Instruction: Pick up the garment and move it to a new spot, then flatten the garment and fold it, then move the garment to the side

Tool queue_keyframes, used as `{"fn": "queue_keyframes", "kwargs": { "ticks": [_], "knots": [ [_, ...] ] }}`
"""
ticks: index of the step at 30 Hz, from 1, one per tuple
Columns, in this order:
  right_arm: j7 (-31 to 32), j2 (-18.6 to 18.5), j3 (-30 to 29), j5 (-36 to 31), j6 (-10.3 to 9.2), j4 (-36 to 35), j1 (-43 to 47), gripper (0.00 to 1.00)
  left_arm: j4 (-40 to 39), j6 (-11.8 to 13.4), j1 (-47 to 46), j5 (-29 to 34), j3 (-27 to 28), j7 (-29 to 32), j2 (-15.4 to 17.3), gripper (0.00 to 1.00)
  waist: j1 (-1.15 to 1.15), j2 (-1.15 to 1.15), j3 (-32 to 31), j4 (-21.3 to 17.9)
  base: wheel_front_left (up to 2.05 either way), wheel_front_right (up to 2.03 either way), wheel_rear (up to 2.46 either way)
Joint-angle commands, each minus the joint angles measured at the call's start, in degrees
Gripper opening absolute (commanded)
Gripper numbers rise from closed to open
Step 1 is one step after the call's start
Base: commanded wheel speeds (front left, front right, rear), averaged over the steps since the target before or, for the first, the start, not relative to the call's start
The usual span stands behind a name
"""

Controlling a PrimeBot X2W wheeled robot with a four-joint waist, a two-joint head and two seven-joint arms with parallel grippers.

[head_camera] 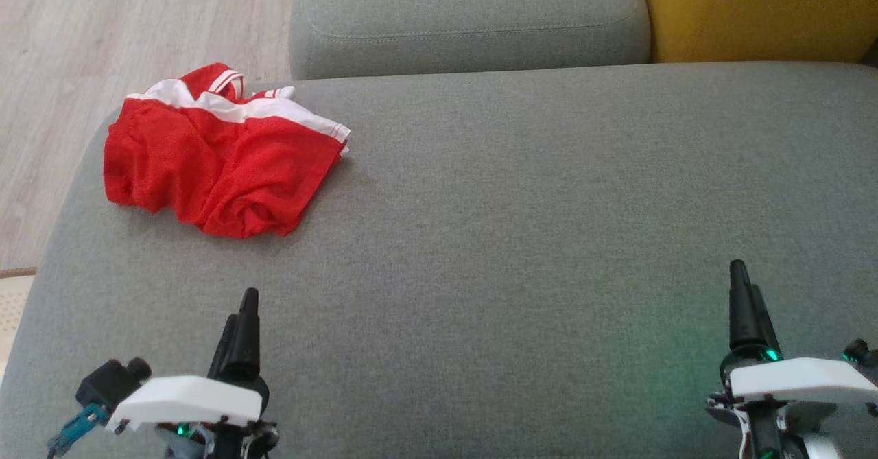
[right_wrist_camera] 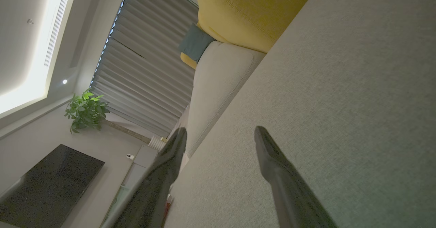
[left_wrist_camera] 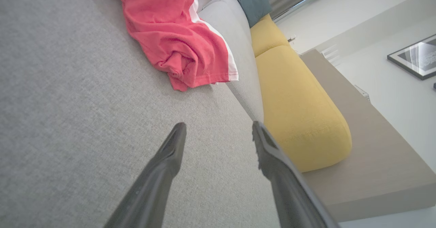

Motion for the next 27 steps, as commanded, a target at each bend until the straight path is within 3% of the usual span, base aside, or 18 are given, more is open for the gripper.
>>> {"fn": "queue_keyframes", "kwargs": {
  "ticks": [1, 7, 27],
  "knots": [
    [-0.8, -0.3, 0.9, -1.2, -0.02, -2.5, -1.7, 1.0, -2.6, 0.0, -2.0, 1.2, 0.7, -0.5, 0.6, 1.0, 0.0, 0.0, 0.0, 0.0, 0.0, 0.0, 0.0],
    [-2.1, -0.3, 2.1, -8.1, -0.02, -3.7, -1.7, 1.0, -3.4, 0.4, -1.5, 10.0, -0.8, -1.8, 0.8, 1.0, 0.0, 0.0, -0.2, 0.0, 0.0, 0.0, 0.0],
    [-5.5, -0.4, 4.7, -24.2, -0.03, -5.4, -1.9, 1.0, -4.7, 2.4, -0.4, 26.3, -3.9, -5.2, 2.3, 1.0, 0.0, 0.0, -0.6, -0.1, 0.0, 0.0, 0.0]
  ]
}}
